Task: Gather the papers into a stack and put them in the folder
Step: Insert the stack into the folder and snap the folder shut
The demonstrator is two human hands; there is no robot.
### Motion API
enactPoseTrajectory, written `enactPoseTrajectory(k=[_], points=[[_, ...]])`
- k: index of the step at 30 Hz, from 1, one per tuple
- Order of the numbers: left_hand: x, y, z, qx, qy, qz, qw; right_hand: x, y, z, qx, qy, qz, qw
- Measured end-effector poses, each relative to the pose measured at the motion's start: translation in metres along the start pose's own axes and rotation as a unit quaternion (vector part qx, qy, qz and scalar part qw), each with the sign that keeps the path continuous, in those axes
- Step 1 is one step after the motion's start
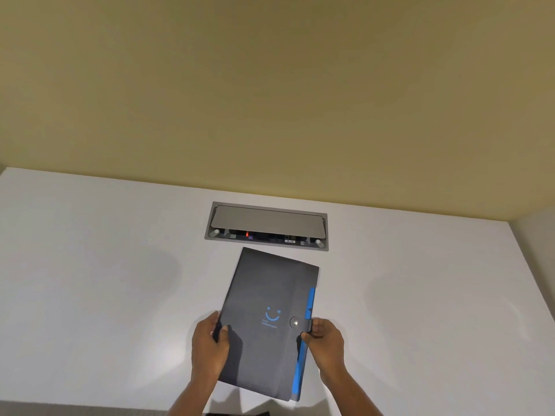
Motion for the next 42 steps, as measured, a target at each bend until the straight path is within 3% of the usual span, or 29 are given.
enactPoseTrajectory(k=[6, 16, 21, 31, 42], points=[[-0.027, 0.007, -0.006, 0.001, -0.040, -0.019, 0.999, 0.027, -0.014, -0.012, -0.008, -0.033, -0.018, 0.999], [-0.162, 0.060, -0.047, -0.067, -0.129, 0.107, 0.984, 0.160, -0.045, -0.090, -0.079, -0.036, -0.160, 0.983], [-0.222, 0.110, -0.043, -0.088, -0.150, 0.128, 0.976, 0.235, -0.038, -0.137, -0.114, -0.029, -0.215, 0.969], [-0.243, 0.230, 0.030, -0.035, -0.111, 0.071, 0.991, 0.300, 0.021, -0.214, -0.114, 0.036, -0.191, 0.974], [-0.235, 0.273, 0.078, 0.015, -0.082, 0.047, 0.995, 0.315, 0.051, -0.223, -0.107, 0.043, -0.195, 0.974]])
Point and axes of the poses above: each hand's wrist, its own y-axis towards the middle knuckle, its own x-axis out of the palm, z = x × y, the point moved 4 cm from there along y, towards the middle knuckle, and after that the axes turned 12 degrees about -x, right-handed, at the moved point
